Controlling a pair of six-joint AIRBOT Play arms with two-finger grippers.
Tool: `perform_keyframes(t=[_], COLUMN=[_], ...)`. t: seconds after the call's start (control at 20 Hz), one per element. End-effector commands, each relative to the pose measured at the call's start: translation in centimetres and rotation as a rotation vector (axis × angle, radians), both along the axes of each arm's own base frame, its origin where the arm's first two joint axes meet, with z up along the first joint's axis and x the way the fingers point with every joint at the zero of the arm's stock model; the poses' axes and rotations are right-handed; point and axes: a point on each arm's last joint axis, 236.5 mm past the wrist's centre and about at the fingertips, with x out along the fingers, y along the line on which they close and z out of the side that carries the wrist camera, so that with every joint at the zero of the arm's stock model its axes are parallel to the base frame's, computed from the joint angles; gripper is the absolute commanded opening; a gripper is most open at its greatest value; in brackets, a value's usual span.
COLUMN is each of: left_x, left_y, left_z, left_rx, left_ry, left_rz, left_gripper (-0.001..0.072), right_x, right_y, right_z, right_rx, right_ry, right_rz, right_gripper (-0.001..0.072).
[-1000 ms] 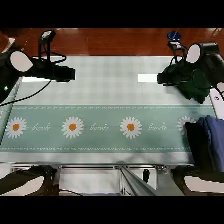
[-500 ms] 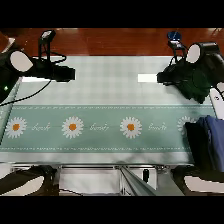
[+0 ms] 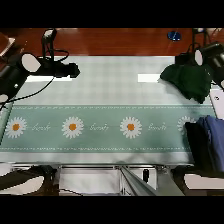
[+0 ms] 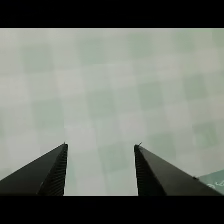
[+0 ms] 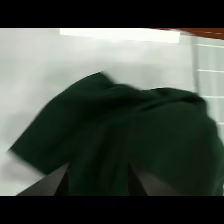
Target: Fold the shirts.
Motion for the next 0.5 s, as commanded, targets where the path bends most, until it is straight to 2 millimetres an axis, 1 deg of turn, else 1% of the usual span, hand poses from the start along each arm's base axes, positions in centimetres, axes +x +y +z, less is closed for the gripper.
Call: perform_keyframes(t=[0.0,0.05,0.2,0.35,0.4,0.45], left_x=[1.0,1.1,1.5,1.5,1.4,1.3], left_y=[0.1,0.0,0.0,-0.1,-0.3,-0.5], left_z=[-1.7,-2.1,-3.2,-3.9,-4.0,-4.0], left_rx=[0.003,0.005,0.007,0.002,-0.006,-0.019], left_ry=[0.007,0.013,0.022,0.039,0.046,0.054], left_rz=[0.013,0.014,0.018,0.02,0.02,0.021], left_gripper=[0.0509,0.0509,0.0509,0.0509,0.0509,0.0509], right_x=[0.8,0.7,0.3,-1.8,-2.6,-3.3], right_y=[-7.5,-8.2,-8.4,-8.2,-7.9,-7.6], right_z=[-2.9,-4.9,-10.1,-14.8,-15.9,-16.6], right_rx=[0.128,0.186,0.333,0.363,0.369,0.378], right_ry=[-0.063,-0.024,0.084,0.261,0.315,0.352], right_rz=[-0.217,-0.227,-0.228,-0.231,-0.231,-0.237], right_gripper=[0.0411,0.0407,0.0406,0.0406,0.0406,0.0379])
